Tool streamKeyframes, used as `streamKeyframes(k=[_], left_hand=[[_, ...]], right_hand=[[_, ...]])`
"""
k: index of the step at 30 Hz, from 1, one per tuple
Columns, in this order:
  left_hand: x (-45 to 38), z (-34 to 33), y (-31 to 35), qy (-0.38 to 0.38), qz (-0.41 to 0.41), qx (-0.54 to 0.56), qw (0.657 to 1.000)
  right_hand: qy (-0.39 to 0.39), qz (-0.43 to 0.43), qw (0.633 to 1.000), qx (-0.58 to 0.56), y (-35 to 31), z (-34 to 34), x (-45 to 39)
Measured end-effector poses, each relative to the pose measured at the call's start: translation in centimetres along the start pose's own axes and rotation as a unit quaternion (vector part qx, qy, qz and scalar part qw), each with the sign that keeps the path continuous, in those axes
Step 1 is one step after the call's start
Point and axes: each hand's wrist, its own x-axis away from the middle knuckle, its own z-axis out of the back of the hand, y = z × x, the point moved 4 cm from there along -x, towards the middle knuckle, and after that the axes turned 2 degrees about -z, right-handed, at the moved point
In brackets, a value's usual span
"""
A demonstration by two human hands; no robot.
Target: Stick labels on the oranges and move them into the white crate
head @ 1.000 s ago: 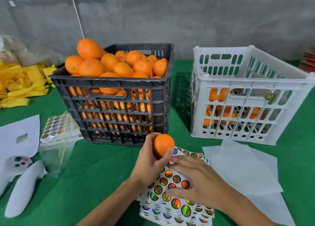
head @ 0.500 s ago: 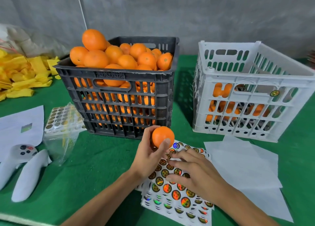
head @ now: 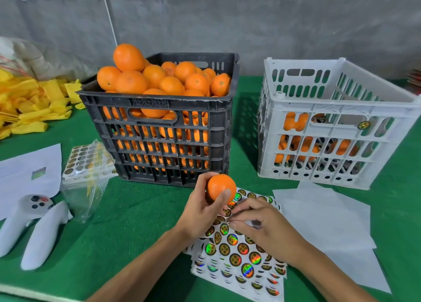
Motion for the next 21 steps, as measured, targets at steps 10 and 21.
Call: streamKeyframes(k=[10,21], left_hand=[[-0.6,-0.2,-0.6,-0.003,-0.003,-0.005,1.0],[-0.3,-0.1,-0.6,-0.001,-0.005,-0.007,1.0]], right_hand=[[0.051,-0.034,0.997,-0.056,-0.3,1.2,-0.4],[0.042,0.225,0.924,0.307,-2.4,0.1,0.4]])
